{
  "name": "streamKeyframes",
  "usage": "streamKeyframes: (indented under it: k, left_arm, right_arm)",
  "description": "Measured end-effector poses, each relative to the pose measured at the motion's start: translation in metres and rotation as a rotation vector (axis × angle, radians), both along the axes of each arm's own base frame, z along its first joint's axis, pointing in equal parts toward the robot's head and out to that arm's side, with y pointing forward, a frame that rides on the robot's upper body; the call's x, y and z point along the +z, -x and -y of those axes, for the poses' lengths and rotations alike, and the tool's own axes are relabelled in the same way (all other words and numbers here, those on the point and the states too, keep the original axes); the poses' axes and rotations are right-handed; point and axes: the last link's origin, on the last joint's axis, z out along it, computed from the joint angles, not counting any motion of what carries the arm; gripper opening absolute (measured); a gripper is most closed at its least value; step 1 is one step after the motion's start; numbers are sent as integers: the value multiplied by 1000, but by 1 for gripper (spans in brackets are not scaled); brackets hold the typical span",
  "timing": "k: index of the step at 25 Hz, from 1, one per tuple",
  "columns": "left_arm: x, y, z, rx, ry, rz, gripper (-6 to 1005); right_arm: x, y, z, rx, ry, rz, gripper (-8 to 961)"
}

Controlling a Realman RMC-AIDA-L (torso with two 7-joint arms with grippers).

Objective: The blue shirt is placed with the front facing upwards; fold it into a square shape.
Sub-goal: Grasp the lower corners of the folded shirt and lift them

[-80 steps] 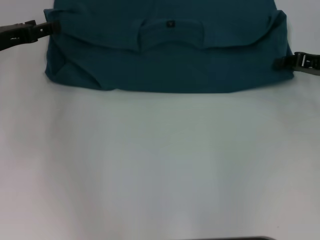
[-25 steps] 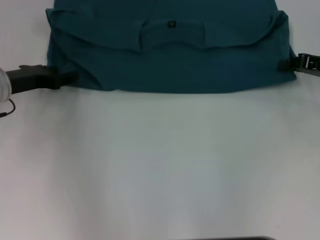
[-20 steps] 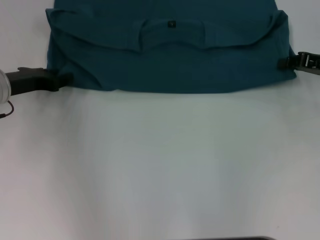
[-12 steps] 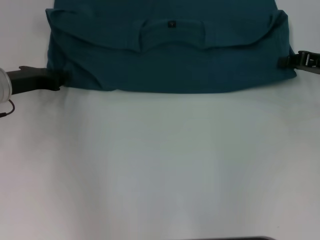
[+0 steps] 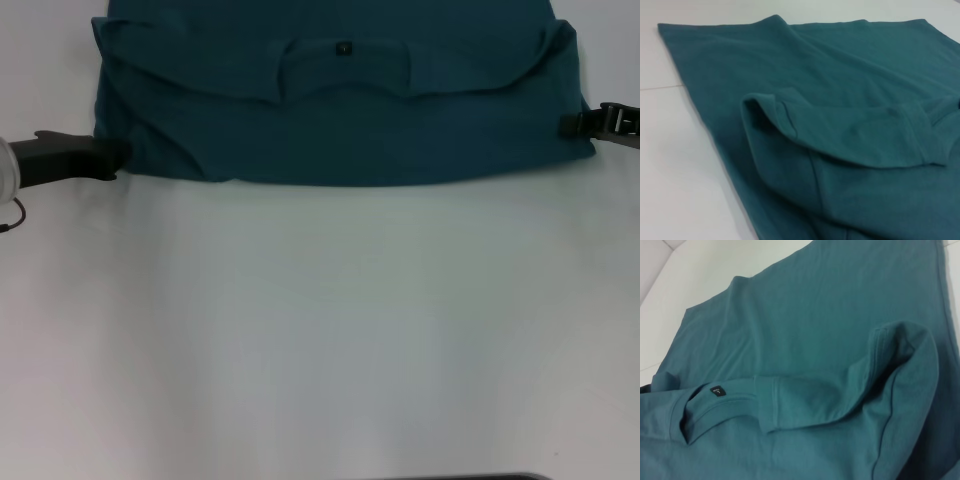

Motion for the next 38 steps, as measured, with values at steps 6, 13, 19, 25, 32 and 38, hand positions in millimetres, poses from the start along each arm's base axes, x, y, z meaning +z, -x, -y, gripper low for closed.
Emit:
streamKeyframes:
  k: [6, 13, 19, 25, 32, 38]
  left_arm:
    - [11, 3, 1, 1, -8, 3, 64]
    - [18, 1, 1, 9, -27, 20, 61]
    - [12, -4, 0, 5, -15, 31, 118]
    - [5, -6, 1, 0, -10, 14, 326]
    - [0, -6, 3, -7, 11, 1, 618]
    - [-7, -8, 6, -26, 43, -21, 823]
  right_arm:
    - [2, -2, 1, -5, -6, -2, 48]
    - [2, -2, 1, -3, -10, -1, 47]
    - [1, -2, 1, -2, -9, -2, 47]
    - [1, -2, 1, -1, -9, -2, 47]
    - [1, -2, 2, 0, -8, -3, 47]
    - [1, -2, 2, 0, -8, -3, 47]
